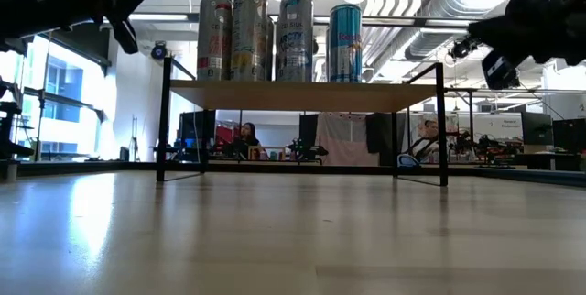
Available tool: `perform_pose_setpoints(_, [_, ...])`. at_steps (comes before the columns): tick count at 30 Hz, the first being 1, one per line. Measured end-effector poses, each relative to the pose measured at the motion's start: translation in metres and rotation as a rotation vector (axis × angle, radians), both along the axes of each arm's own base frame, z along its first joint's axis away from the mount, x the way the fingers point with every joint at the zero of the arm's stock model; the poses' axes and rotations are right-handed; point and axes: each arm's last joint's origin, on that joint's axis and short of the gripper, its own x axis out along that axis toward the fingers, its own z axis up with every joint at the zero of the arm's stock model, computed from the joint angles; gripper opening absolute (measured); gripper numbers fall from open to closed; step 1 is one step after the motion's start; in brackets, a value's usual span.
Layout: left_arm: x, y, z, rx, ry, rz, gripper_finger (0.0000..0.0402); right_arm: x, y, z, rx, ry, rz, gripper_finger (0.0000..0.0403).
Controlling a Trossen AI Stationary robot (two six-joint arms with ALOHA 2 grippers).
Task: Place canned beverage on shelf
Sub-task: Return to Home Position
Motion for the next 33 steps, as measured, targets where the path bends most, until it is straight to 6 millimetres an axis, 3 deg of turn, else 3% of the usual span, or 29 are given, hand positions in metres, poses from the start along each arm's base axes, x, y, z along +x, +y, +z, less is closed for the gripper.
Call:
perform_pose_setpoints(4, [0.001, 0.0, -0.002, -0.002, 0.026, 0.0, 0.0, 0.0, -0.001, -0.007, 0.0, 0.07, -0.024, 0.0])
perform_pose_setpoints(21, [-0.01, -0.001, -0.009, -0.008, 0.092, -0.005, 0.0, 0.0, -0.001, -0.006, 0.0, 0.058, -0.031, 0.0])
perform_pose_setpoints(33, [-0.014, -0.002, -0.034, -0.027, 0.342, -0.004, 0.0, 0.0, -0.001, -0.006, 0.0, 0.061, -0.031, 0.0])
